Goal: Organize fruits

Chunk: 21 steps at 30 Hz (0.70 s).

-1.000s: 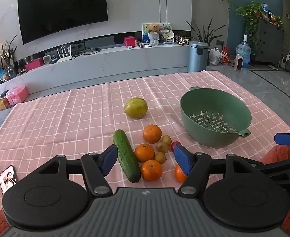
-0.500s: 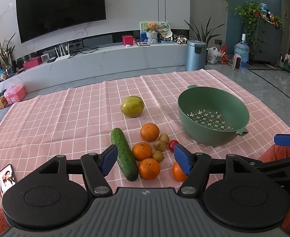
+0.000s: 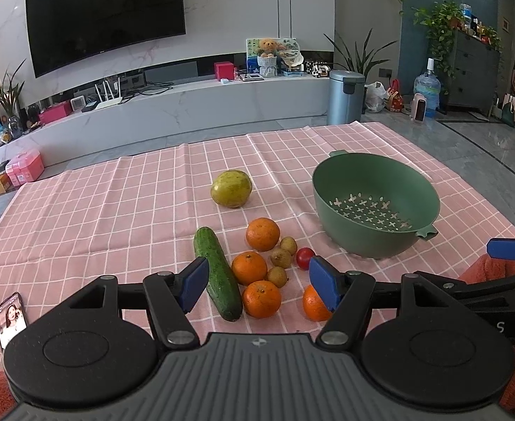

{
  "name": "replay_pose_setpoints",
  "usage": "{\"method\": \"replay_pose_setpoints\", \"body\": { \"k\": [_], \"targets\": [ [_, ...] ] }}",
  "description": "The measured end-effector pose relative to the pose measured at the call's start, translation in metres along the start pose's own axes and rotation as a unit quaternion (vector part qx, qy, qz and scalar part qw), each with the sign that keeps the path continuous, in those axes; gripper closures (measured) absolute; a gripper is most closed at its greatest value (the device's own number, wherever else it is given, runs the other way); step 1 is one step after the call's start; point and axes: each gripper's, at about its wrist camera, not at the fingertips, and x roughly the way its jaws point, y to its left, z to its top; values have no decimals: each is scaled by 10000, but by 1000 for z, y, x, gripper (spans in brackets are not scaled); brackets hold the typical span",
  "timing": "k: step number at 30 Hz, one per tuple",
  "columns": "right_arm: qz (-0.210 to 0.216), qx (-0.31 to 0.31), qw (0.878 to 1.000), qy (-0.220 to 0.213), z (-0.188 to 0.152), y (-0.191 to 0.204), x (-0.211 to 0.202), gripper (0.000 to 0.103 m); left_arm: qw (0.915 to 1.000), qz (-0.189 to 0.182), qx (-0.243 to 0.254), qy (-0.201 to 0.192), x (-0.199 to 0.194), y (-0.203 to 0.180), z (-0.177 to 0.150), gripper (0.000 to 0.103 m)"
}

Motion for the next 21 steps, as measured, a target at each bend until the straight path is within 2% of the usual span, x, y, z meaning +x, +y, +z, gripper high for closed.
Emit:
{"method": "replay_pose_setpoints", "body": {
  "k": [21],
  "targets": [
    [-47, 30, 10000, 67, 0, 0, 2, 4, 10000, 6, -9, 23, 0, 2, 0, 25]
  ]
}}
